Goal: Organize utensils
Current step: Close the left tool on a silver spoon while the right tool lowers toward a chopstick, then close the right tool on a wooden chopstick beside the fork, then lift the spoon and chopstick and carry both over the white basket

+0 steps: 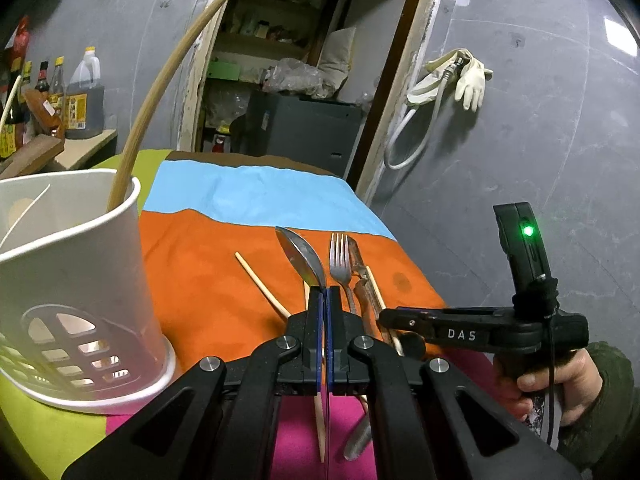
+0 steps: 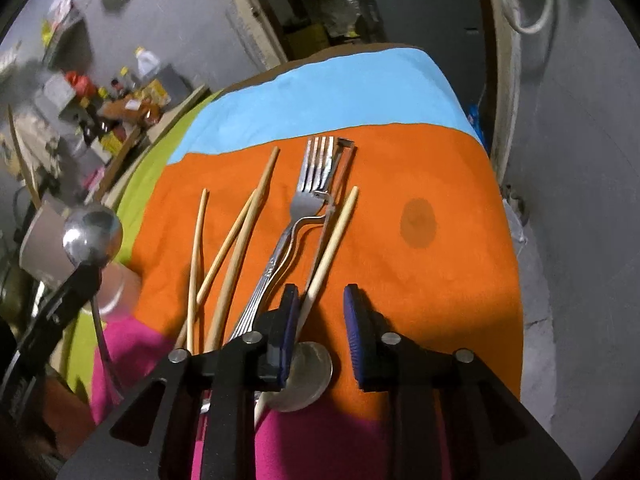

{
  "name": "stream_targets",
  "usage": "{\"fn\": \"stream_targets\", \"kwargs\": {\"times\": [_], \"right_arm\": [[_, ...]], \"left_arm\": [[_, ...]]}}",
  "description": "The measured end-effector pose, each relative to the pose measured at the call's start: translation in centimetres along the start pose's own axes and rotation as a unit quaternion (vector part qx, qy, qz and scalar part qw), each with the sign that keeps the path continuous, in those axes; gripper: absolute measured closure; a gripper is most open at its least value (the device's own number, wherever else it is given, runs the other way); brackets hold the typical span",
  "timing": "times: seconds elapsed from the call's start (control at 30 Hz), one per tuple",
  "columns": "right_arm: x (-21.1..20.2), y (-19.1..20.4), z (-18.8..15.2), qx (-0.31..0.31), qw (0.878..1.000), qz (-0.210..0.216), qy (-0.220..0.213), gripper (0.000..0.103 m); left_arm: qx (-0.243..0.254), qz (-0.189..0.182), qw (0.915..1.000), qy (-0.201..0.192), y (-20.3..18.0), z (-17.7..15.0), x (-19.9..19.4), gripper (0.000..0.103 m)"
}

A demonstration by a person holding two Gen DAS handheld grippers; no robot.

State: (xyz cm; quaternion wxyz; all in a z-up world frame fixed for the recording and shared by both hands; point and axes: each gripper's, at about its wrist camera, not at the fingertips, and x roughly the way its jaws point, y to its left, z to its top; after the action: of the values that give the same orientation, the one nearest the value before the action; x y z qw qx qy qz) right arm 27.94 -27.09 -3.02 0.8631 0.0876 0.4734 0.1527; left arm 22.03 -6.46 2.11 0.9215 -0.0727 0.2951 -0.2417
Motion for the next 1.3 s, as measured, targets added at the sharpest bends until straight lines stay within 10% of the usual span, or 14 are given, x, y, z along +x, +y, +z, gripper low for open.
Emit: {"fn": "stream_targets", "kwargs": {"times": [1.03,1.3], "right_arm": [[-1.6,-1.5,-1.0,0.059,0.994,0.091,-0.013,0.1],[-5.2,0.9,-1.8,0.03,0.987,0.093,-0.125,0.1]], "left_arm": [[-0.019,-0.005,0.9997,0.013,0.7,-0.4,0.1,0.103],[0.0,-0.008,0.9994,-0.033,0.0,-0.5,-1.5,0.103]]}}
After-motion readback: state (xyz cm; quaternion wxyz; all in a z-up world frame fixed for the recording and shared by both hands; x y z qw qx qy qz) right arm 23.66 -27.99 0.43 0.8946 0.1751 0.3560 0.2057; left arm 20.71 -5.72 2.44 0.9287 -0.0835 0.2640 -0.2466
